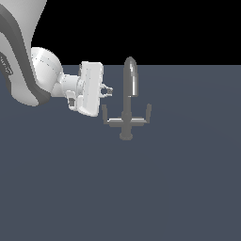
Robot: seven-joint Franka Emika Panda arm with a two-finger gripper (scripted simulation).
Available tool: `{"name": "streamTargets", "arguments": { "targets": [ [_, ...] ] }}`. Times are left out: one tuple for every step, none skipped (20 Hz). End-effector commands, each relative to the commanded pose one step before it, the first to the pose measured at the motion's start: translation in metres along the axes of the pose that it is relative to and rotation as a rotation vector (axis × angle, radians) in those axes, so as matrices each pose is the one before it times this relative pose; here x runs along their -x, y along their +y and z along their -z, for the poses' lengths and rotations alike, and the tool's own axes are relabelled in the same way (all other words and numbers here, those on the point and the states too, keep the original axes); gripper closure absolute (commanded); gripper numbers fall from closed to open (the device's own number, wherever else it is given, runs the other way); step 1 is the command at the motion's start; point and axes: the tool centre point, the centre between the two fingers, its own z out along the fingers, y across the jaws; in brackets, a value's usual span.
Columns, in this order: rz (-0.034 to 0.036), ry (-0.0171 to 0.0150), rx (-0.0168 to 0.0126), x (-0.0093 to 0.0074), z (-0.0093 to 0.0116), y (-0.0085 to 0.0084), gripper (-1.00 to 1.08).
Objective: Turn on the faucet by rotating a designated handle.
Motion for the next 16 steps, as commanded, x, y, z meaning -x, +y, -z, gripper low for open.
{"name": "streamTargets", "arguments": {
  "targets": [
    [0.07325,-0.00607,-0.03052,0.00781,0.00326,0.01023,1.08],
    [0.02802,-0.00185,-0.01170,0.00321,0.00135,0.00383,1.08],
    [0.02668,-0.00153,-0.01117,0.00313,0.00132,0.00360,1.08],
    [0.02521,-0.00123,-0.01057,0.00302,0.00128,0.00337,1.08],
    [0.02371,-0.00097,-0.00996,0.00289,0.00123,0.00312,1.08],
    [0.02225,-0.00074,-0.00936,0.00276,0.00118,0.00290,1.08],
    [0.02077,-0.00055,-0.00875,0.00262,0.00113,0.00267,1.08],
    [0.01931,-0.00038,-0.00814,0.00247,0.00107,0.00246,1.08],
    [0.01786,-0.00024,-0.00753,0.00232,0.00100,0.00225,1.08],
    [0.01641,-0.00013,-0.00692,0.00215,0.00094,0.00204,1.08],
    [0.01497,-0.00004,-0.00631,0.00199,0.00087,0.00185,1.08],
    [0.01353,0.00003,-0.00570,0.00181,0.00079,0.00165,1.08],
    [0.01210,0.00008,-0.00510,0.00163,0.00072,0.00147,1.08],
    [0.01065,0.00011,-0.00448,0.00144,0.00064,0.00128,1.08],
    [0.00923,0.00013,-0.00389,0.00126,0.00056,0.00110,1.08],
    [0.00781,0.00013,-0.00328,0.00107,0.00048,0.00093,1.08]
  ]
}}
